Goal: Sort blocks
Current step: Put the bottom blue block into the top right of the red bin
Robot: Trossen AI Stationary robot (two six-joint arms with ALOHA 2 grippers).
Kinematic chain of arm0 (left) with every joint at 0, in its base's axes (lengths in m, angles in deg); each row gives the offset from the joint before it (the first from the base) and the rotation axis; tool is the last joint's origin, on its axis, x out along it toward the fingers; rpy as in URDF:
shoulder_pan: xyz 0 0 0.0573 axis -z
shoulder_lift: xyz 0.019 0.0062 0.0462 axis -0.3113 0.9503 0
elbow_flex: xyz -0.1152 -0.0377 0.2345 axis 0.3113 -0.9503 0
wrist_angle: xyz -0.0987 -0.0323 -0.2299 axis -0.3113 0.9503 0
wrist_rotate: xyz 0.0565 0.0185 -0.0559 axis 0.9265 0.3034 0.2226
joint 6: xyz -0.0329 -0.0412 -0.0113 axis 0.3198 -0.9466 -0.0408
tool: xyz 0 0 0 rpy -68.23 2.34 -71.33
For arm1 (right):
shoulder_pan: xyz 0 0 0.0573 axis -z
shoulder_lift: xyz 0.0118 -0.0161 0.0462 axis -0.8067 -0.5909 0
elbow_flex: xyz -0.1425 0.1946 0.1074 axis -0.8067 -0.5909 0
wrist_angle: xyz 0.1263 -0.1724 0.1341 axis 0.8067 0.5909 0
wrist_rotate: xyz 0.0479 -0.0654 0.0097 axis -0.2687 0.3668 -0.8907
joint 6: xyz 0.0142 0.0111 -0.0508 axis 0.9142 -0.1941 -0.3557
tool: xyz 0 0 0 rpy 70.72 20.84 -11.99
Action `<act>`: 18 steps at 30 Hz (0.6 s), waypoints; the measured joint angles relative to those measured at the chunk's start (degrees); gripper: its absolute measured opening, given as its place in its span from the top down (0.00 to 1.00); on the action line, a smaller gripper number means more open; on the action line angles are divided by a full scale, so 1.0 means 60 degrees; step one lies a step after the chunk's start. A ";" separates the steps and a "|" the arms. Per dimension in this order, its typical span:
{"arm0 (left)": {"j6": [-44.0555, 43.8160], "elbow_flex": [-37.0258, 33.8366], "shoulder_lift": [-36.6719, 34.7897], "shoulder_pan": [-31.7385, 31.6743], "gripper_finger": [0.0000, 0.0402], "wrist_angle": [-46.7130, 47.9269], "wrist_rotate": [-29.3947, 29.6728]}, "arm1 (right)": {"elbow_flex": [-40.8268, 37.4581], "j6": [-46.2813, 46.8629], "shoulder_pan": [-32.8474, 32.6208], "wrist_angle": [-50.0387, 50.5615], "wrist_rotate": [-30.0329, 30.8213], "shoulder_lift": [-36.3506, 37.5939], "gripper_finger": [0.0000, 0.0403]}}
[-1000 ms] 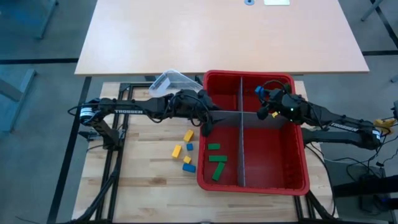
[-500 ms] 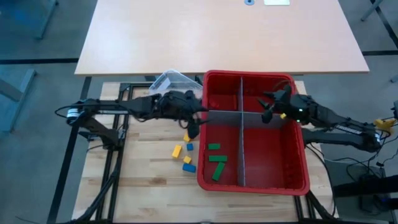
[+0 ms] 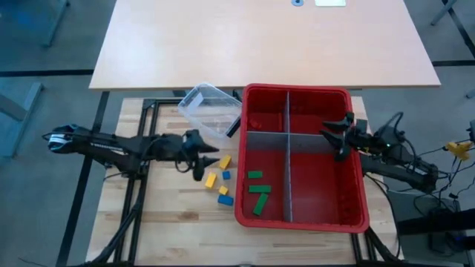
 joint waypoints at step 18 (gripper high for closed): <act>0.0065 -0.2129 0.2065 0.1848 0.46 -0.2705 -0.0428 | -0.0028 -0.0218 0.0000 -0.1399 -0.0837 -0.0184 0.62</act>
